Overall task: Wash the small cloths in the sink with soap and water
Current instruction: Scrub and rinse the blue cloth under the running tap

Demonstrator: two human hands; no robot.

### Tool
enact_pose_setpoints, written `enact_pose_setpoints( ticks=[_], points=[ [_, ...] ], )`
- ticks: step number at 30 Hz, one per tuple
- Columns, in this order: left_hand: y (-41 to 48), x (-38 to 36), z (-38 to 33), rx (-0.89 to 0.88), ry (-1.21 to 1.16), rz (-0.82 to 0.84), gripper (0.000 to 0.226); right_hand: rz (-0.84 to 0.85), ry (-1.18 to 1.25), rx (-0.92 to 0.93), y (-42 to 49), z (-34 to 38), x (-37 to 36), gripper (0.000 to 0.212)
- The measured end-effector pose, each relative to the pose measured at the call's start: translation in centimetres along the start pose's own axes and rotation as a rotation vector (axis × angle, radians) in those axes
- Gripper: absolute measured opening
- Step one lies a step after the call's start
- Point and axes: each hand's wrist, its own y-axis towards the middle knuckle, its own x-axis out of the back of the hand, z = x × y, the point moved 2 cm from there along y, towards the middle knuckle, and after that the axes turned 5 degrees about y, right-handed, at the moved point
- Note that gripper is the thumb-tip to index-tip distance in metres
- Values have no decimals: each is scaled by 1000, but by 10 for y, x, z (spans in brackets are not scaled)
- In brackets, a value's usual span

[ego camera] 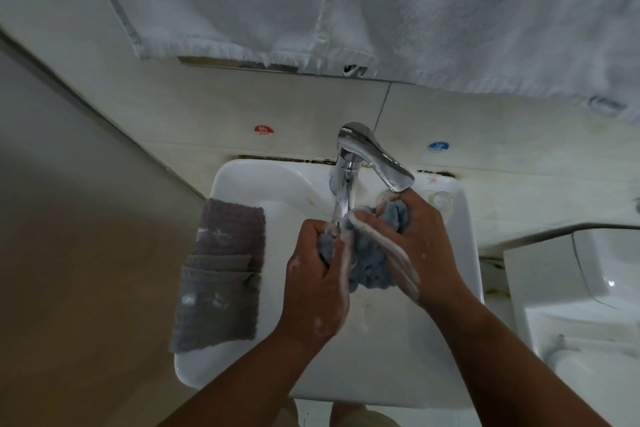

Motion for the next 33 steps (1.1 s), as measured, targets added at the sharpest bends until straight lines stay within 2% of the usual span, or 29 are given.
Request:
enact_pose_setpoints(
  ticks=[8,13,16,21,23,26,31,33],
  points=[
    [6,-1,1,11,-78,-47,35,14,-9,80,10,14,-4,28],
    [-3,-1,16,36,-90,19,30,32,27,104,-1,0,-6,30],
    [-13,3,30,49,-28,52,29,20,107,45,-22,-36,-15,38],
    [-21,10,83,224,123,79,18,42,75,-131,-51,-112,-41,22],
    [-17,11,104,287,157,58,15,68,95,-156,-46,-120,-49,25],
    [-6,11,120,391,78,40,15,111,103,-173,-27,-116,-57,35],
    [8,13,121,370,42,-17,15,182,-1,-191,-5,-113,-71,24],
    [10,14,122,360,53,-12,13,107,-47,-179,2,-109,-74,36]
  ],
)
